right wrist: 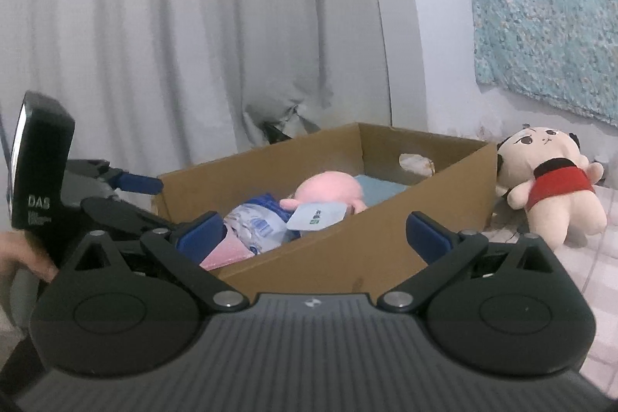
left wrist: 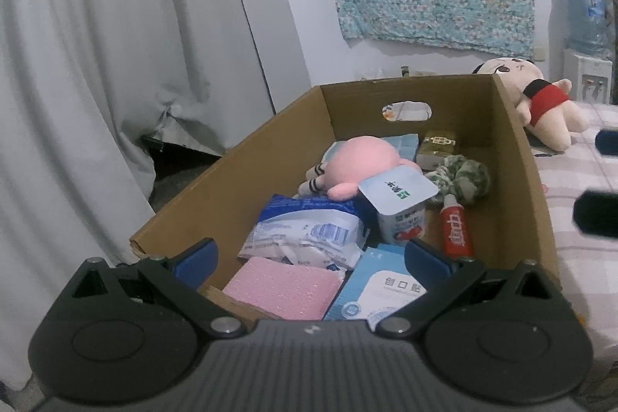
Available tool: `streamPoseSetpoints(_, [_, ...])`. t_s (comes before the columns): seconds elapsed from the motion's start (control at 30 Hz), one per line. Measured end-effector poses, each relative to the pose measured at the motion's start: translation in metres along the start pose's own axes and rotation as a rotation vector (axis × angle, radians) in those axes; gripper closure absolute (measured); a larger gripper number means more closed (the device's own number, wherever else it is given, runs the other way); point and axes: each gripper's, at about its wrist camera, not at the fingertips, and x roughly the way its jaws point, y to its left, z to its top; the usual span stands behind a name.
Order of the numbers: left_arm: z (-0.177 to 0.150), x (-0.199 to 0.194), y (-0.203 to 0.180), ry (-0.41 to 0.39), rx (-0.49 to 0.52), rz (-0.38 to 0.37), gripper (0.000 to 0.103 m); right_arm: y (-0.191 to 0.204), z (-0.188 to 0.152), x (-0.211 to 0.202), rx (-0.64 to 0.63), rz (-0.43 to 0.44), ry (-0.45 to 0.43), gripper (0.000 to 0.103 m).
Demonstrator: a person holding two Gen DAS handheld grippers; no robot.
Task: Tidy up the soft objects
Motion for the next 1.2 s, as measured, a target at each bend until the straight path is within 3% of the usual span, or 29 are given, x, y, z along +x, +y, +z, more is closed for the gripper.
streamPoseSetpoints(0.3, [-0.002, -0.002, 0.002, -0.002, -0.014, 0.007, 0.0, 0.001, 0.005, -0.007, 0.02, 0.03, -0.024, 0.001])
streamPoseSetpoints(0.7, [0.0, 0.0, 0.0, 0.003, 0.006, -0.003, 0.0, 0.0, 0.0, -0.002, 0.044, 0.007, 0.0, 0.001])
streamPoseSetpoints(0.97, [0.0, -0.001, 0.008, 0.006, -0.061, -0.03, 0.0, 0.0, 0.0, -0.007, 0.092, -0.003, -0.007, 0.001])
streamPoseSetpoints(1.2, [0.0, -0.003, 0.007, 0.008, -0.068, -0.009, 0.0, -0.001, 0.003, -0.012, 0.088, -0.018, -0.028, 0.001])
